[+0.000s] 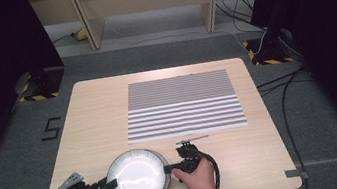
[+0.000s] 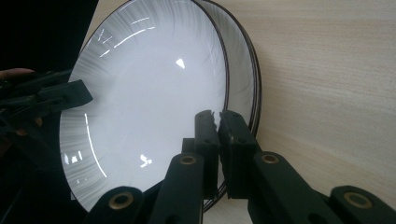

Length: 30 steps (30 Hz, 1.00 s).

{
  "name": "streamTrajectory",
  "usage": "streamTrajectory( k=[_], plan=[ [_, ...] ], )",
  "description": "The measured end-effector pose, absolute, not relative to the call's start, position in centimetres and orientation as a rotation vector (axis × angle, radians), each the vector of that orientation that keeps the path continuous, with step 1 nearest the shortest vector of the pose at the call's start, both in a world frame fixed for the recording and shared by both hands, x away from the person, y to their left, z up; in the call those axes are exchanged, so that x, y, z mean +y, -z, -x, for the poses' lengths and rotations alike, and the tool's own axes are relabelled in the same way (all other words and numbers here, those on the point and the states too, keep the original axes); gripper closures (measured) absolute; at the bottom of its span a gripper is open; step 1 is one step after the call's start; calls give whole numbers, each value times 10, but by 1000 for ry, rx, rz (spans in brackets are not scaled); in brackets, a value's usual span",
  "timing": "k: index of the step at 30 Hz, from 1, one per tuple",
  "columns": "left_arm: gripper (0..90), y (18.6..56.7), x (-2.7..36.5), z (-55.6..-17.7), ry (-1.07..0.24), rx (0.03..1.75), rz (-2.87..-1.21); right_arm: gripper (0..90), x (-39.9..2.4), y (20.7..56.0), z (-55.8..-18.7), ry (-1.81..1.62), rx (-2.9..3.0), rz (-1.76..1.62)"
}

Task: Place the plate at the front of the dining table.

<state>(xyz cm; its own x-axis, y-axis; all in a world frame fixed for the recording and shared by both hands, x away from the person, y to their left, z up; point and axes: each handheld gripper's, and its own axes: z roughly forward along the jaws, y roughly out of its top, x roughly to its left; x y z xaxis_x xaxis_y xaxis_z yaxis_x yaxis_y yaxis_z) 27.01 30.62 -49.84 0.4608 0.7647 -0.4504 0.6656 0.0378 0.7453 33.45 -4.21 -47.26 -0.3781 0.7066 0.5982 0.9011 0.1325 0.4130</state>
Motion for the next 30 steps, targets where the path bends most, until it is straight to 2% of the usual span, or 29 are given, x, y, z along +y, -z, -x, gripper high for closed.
streamTrajectory(
  k=[9,12,19,23,30],
  plan=[
    [603,497,309,-271,-124,1263,-1652,735,-29,477,-336,1057,-2155,1585],
    [642,496,310,-271,-151,1250,-1644,695,-28,475,-339,1034,-2123,1596],
    [666,497,308,-271,-157,1260,-1631,693,-26,474,-339,1008,-2126,1621],
    [685,502,304,-271,-117,1285,-1612,701,-29,476,-341,1019,-2064,1637],
    [682,501,299,-270,-176,1271,-1657,750,-37,481,-345,1022,-1958,1648]
  ],
)
